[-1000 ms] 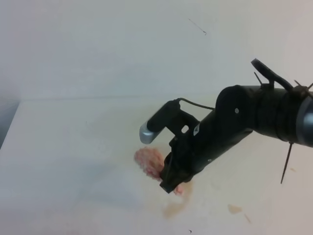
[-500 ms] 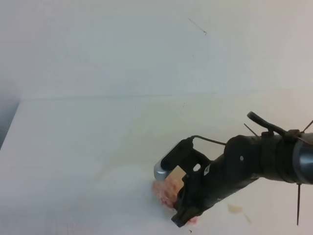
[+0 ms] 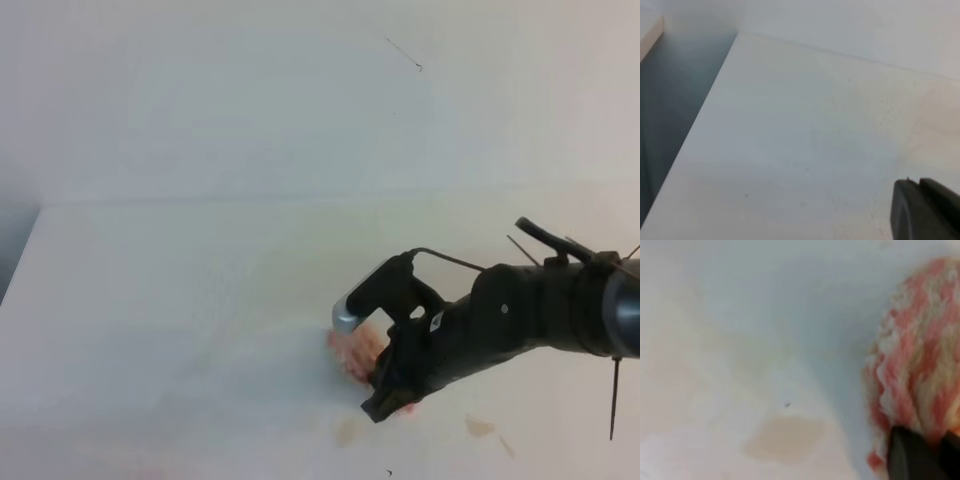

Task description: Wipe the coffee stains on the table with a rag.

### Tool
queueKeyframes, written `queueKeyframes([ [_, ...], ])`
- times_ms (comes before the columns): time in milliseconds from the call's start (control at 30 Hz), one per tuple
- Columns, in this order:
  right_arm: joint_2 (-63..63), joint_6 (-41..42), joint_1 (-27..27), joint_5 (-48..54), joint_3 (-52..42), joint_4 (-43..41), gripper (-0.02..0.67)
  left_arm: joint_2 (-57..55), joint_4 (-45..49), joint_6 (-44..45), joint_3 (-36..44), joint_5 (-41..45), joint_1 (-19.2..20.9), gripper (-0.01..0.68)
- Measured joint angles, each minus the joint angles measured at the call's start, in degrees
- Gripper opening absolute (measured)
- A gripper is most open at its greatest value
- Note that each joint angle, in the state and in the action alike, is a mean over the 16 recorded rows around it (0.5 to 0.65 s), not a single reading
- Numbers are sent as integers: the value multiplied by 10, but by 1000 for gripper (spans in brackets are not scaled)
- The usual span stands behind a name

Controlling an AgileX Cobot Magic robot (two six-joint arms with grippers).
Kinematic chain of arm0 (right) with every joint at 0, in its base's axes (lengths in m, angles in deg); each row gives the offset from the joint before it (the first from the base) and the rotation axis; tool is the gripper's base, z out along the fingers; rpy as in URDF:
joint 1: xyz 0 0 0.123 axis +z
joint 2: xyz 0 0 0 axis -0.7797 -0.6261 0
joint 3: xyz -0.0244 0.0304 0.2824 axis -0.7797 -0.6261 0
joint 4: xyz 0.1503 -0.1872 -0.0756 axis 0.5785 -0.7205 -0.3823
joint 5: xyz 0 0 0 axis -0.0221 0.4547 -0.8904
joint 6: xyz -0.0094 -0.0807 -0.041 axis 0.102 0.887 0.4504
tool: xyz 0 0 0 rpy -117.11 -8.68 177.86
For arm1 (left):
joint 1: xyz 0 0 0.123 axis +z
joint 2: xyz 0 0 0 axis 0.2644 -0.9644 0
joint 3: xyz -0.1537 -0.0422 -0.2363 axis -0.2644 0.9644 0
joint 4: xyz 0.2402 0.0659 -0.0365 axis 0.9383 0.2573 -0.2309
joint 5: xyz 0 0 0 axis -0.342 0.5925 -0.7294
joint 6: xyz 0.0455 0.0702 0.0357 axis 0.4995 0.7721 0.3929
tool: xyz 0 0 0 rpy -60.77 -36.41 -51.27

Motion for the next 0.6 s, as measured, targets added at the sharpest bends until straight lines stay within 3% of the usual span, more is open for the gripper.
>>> queueKeyframes([
  [600,-14,19,-50,-38,9,-8,-4,10,0,0,16,-6,0,0],
])
